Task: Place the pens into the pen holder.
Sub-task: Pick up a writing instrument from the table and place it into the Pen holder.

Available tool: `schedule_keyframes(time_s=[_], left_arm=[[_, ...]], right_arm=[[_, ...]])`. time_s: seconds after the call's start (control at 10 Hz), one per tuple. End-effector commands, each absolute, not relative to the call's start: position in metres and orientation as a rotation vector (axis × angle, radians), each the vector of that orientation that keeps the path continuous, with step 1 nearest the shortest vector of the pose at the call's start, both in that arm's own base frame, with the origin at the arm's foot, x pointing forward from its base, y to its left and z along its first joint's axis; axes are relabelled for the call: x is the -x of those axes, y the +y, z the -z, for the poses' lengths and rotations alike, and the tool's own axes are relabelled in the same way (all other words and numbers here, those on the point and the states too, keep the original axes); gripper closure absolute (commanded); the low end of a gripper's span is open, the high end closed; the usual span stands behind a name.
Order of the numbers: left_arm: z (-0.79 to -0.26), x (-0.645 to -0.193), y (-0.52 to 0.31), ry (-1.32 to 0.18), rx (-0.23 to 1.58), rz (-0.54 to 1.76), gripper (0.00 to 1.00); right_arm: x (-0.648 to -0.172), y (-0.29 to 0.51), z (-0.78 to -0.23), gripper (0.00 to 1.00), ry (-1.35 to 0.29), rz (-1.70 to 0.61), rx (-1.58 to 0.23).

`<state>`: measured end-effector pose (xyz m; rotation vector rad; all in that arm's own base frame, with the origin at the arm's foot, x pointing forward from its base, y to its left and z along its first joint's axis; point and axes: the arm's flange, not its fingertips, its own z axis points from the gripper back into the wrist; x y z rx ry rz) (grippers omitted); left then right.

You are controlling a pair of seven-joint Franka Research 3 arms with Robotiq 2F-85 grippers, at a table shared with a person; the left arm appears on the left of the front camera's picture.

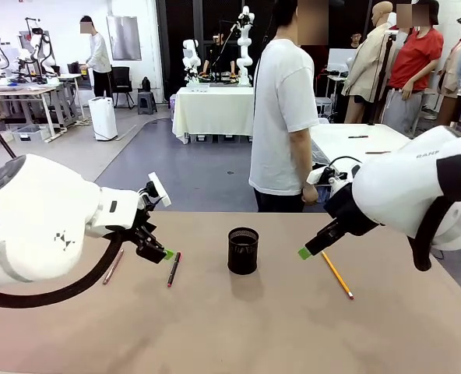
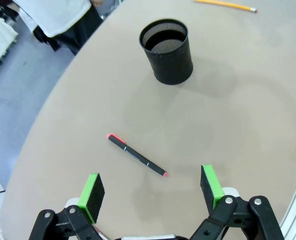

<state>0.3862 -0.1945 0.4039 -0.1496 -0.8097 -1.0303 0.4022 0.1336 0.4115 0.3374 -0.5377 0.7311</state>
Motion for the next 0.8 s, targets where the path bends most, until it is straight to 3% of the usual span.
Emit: schedule_keyframes(time_s=[0.0, 0.7], left_arm=[[-0.4015, -0.3826, -0.2023, -0.782, 0.155, 1.006, 0.00], [-0.4015, -0.3826, -0.2023, -0.782, 0.155, 1.006, 0.00]], right_arm=[[-0.3990, 0.1388, -0.4109, 0.00, -0.529, -0.752, -0.313], [-0.3990, 0.1388, -0.4109, 0.00, -0.529, -0.752, -0.313]])
